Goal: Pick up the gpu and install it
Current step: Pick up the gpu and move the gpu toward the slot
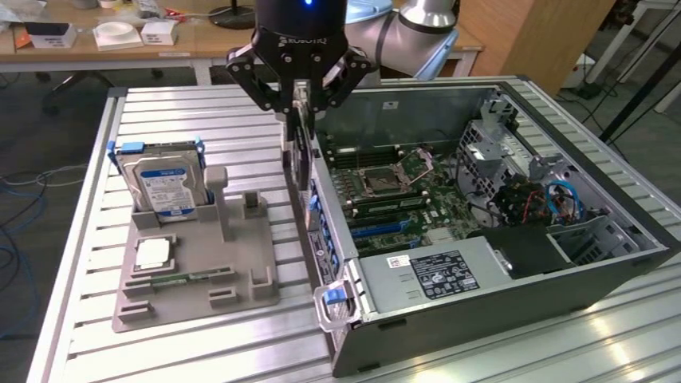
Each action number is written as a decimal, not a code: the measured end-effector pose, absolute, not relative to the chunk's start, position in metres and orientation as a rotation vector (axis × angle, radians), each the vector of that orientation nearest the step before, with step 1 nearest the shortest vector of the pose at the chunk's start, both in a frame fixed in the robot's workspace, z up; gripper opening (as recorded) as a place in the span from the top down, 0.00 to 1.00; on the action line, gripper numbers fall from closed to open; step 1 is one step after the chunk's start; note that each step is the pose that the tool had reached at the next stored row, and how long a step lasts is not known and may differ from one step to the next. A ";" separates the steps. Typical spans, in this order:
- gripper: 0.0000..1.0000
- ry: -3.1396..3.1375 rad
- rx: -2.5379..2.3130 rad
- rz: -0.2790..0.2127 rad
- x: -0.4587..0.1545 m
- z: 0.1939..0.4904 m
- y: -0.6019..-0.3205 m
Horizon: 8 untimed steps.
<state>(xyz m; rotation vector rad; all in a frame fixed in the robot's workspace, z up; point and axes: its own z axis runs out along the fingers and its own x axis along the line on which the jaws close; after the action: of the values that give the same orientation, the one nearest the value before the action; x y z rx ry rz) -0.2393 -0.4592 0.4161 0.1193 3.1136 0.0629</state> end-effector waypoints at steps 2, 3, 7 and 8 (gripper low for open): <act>0.74 3.114 0.119 0.063 -0.237 0.416 -0.459; 0.74 3.114 0.119 0.063 -0.236 0.416 -0.459; 0.74 3.114 0.119 0.063 -0.232 0.416 -0.459; 0.74 3.113 0.119 0.063 -0.231 0.416 -0.459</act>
<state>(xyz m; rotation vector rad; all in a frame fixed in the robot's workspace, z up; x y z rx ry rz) -0.2309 -0.4592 0.4160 0.1194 3.1135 0.0629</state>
